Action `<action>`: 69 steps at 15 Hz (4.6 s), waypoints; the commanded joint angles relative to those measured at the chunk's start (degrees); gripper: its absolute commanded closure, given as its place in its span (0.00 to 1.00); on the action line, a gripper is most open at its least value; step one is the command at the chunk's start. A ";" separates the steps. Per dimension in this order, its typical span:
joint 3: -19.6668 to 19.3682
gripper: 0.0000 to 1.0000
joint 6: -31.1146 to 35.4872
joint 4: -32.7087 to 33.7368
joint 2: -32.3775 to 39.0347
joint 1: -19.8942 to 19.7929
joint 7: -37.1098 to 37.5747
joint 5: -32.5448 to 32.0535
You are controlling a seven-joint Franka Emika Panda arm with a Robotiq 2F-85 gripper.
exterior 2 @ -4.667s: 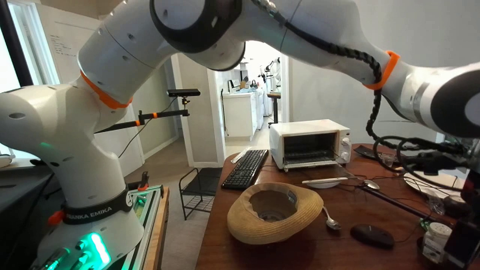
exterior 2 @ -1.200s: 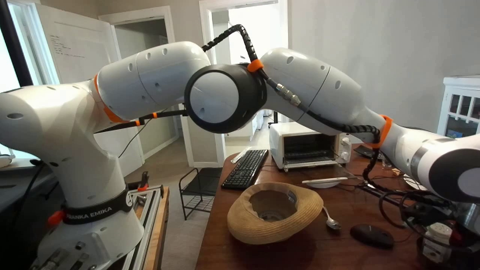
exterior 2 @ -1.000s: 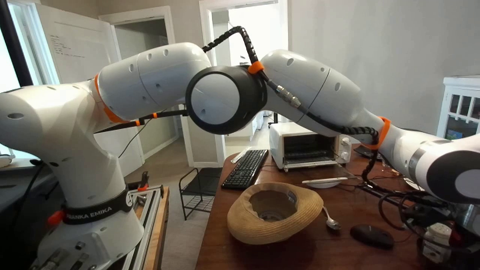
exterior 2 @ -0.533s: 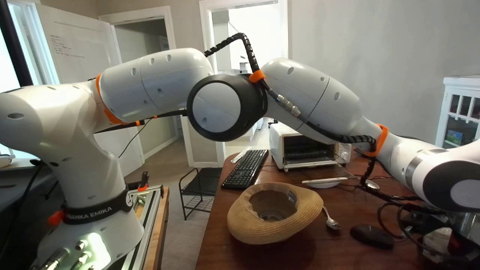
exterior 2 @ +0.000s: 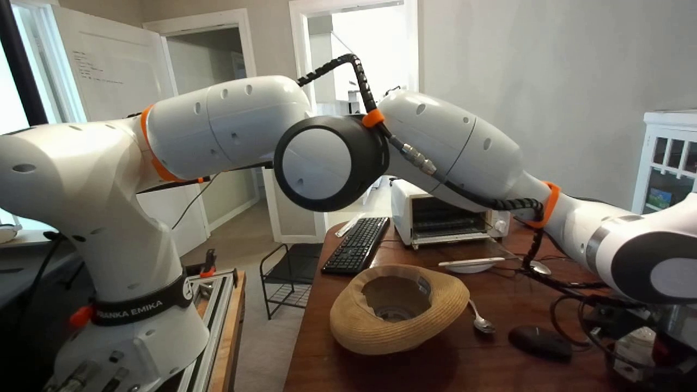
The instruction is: Put the grey lid on the jar in the bowl.
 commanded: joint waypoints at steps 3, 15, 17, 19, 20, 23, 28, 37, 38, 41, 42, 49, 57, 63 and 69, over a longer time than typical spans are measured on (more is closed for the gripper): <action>0.04 0.00 0.33 3.49 3.13 0.00 -0.37 -0.27; -0.20 0.67 0.34 5.82 4.40 0.21 -0.45 -0.46; -0.27 0.77 0.29 5.82 4.36 0.20 -0.31 -0.43; -0.37 0.77 -0.01 5.75 4.29 0.18 0.06 -0.41; -0.76 0.77 -0.68 5.24 3.58 0.29 0.67 -0.57; -2.49 0.77 -1.44 3.54 1.23 0.36 2.55 -0.81; -4.40 0.77 -3.79 2.39 -2.28 0.00 4.38 0.22; -2.54 0.77 -15.68 1.55 -11.28 1.57 0.29 0.28; -2.38 0.77 -16.21 1.53 -11.90 2.08 -0.13 0.24; -1.39 0.77 -17.12 1.18 -12.79 3.76 -2.27 0.36; -0.87 0.77 -17.07 0.99 -12.88 4.22 -3.14 0.59; -0.11 0.52 -16.14 2.33 -11.68 4.73 -3.59 0.35; -0.29 0.77 -15.23 3.18 -10.12 5.60 -3.44 -0.07; -0.29 0.77 -14.94 4.46 -8.49 5.70 -4.10 -0.24; -0.21 0.77 -14.40 6.11 -6.73 6.02 -5.07 -0.86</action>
